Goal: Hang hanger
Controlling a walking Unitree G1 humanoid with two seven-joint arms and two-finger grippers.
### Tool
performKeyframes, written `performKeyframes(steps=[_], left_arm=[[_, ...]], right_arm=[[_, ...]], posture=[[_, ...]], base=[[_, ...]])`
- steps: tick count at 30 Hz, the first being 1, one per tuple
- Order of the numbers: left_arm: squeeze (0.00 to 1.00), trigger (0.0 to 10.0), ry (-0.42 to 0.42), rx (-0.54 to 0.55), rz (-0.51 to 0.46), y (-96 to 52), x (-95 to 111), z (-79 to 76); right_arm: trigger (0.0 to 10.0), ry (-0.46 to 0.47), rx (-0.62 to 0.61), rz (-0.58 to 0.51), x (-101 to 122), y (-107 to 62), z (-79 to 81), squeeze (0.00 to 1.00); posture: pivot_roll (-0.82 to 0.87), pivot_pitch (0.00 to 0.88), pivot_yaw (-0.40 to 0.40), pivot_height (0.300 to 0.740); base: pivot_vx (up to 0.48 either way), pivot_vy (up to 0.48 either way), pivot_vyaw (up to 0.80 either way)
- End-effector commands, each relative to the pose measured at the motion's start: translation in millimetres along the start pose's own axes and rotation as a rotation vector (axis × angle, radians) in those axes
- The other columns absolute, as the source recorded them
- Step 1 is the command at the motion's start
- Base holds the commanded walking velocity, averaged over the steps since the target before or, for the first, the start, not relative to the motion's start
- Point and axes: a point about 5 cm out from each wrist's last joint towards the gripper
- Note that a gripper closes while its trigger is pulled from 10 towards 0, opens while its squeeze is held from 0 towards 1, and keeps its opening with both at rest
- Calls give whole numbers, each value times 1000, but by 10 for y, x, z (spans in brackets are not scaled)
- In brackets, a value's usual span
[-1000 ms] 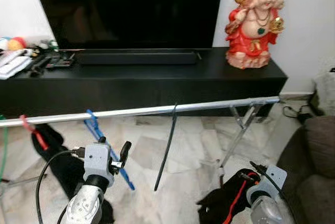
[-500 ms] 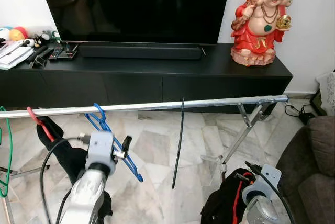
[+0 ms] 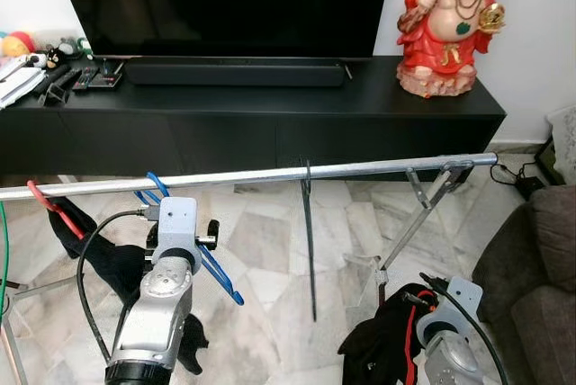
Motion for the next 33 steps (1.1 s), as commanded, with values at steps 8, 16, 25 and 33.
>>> performKeyframes(steps=[8, 16, 25, 33], left_arm=[[0, 10000, -159, 97, 111, 88, -132, 37], [0, 10000, -190, 74, 130, 215, -168, 19], [0, 2745, -188, 91, 109, 311, -150, -17], [0, 0, -191, 79, 105, 330, -158, -62]], right_arm=[[10000, -23, 9, -3, 9, 2, 5, 0], [10000, -29, 22, -12, 15, 2, 26, 0], [10000, -40, 37, -16, 17, 2, 53, 0], [10000, -15, 37, -24, 30, 7, 70, 0]], posture=[[-28, 80, -7, 740], [-43, 38, 2, 740], [-49, 13, 1, 740], [-49, 6, 4, 740]], base=[[0, 0, 0], [0, 0, 0], [0, 0, 0], [0, 0, 0]])
Point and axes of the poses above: a point about 5 cm out from each wrist's last joint towards the gripper, its own y axis pointing out of the wrist towards the gripper, its own x axis along the axis of the wrist's last joint, z = x × y, and after that the axes turned 4 degrees about -y, right-handed
